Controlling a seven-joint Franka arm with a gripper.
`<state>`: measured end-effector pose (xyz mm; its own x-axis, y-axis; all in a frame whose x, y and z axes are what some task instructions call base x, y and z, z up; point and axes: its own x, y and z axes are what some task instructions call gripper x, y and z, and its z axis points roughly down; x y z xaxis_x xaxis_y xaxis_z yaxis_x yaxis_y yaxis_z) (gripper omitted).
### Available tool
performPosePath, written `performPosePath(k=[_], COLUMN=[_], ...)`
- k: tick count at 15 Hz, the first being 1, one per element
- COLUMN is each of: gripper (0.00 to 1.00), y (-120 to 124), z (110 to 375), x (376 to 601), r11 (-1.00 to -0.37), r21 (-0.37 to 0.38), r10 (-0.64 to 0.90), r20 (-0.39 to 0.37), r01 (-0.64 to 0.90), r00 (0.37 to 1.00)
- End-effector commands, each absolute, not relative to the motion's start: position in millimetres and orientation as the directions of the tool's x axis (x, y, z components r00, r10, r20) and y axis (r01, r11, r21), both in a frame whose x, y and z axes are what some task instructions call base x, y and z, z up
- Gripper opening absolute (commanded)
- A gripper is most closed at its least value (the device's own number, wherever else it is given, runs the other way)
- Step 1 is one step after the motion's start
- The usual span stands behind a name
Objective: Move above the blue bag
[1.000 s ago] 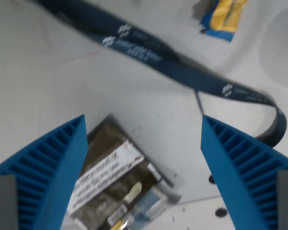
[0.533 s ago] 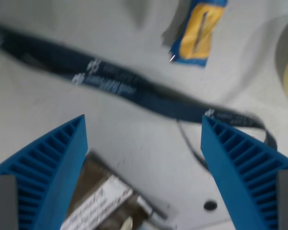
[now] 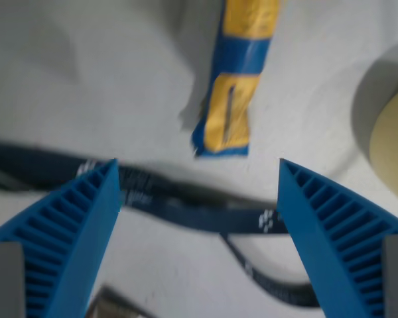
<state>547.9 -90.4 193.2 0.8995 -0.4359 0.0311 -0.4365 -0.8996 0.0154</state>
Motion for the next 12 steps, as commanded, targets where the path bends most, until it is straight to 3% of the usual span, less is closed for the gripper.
performPosePath(k=[1,12], gripper=[1.0,1.0], y=[-102,-132], z=[185,155], x=[560,581], r11=[-0.81,-0.797], r21=[-0.011,-0.014], r10=[-0.587,-0.604], r20=[0.009,0.015], r01=[-0.587,-0.604], r00=[0.81,0.797])
